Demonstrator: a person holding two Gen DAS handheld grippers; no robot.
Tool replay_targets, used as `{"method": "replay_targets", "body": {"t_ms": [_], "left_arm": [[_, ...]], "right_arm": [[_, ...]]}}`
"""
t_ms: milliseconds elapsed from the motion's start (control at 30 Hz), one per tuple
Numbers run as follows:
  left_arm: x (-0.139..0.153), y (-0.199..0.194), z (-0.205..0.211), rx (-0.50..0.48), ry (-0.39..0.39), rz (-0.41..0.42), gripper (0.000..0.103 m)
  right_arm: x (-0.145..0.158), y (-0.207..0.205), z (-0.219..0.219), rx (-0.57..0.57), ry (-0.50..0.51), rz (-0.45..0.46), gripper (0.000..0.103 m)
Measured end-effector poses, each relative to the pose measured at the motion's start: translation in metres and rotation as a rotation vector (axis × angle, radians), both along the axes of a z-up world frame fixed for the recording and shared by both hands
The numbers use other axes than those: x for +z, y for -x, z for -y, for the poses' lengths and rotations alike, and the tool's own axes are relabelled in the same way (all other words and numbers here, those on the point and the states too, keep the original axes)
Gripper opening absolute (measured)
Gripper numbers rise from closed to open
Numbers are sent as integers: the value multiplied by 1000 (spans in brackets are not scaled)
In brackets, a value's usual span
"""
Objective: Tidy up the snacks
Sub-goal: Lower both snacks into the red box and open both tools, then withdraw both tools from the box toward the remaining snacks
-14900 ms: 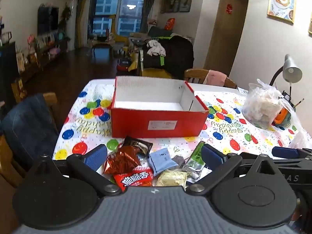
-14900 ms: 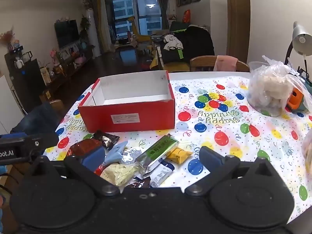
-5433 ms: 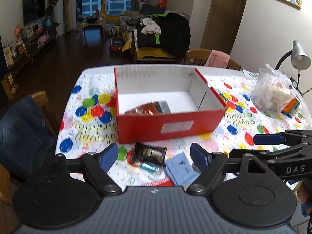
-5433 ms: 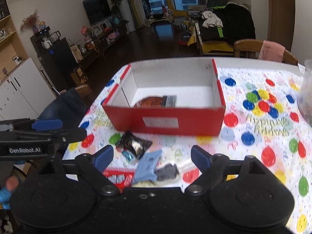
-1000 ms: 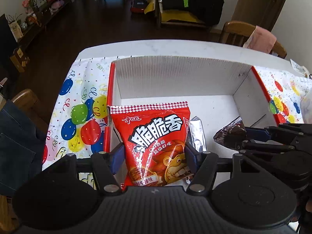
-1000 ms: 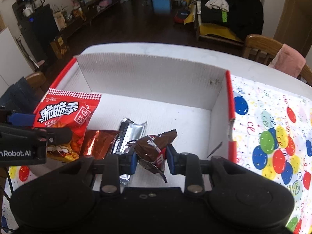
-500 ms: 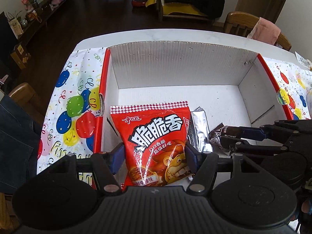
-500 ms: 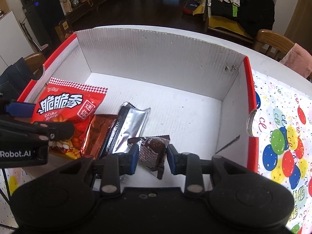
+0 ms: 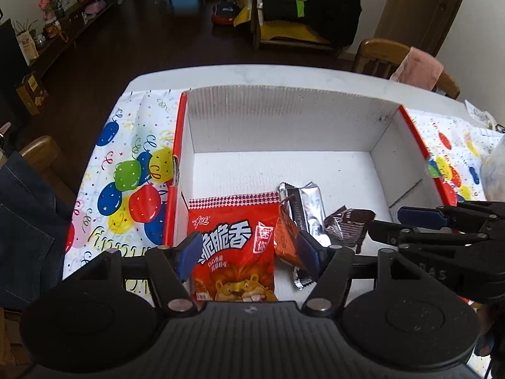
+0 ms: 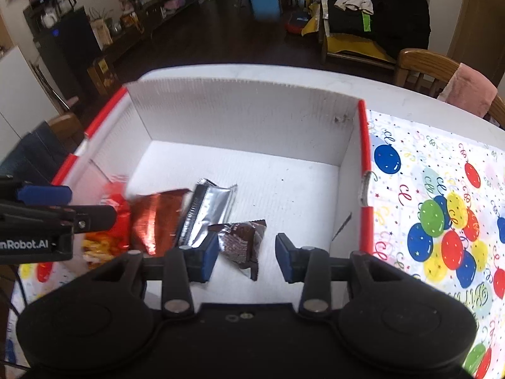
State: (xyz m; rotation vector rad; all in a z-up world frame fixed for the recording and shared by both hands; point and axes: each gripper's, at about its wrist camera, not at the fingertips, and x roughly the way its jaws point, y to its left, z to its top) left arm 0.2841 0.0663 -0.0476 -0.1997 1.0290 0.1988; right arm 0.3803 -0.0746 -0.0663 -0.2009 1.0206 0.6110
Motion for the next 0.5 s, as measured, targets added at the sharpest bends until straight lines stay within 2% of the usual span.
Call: {"method": "replay_targets", "body": {"t_ms": [200,267,333,500], "left_arm": [[17,24,6,-16,8,50,67],[22,33,8,-25,8,65,67],[27,41,10,-33,7,81,67],[39,63,16,-56,4,124,67]], "right_arm": [[24,24,11,6,-49,29,42],[32,33,14,5,-61,41,50],[40,43,16,11,-74,61,53],[56,69,19,18,-95,98,56]]}}
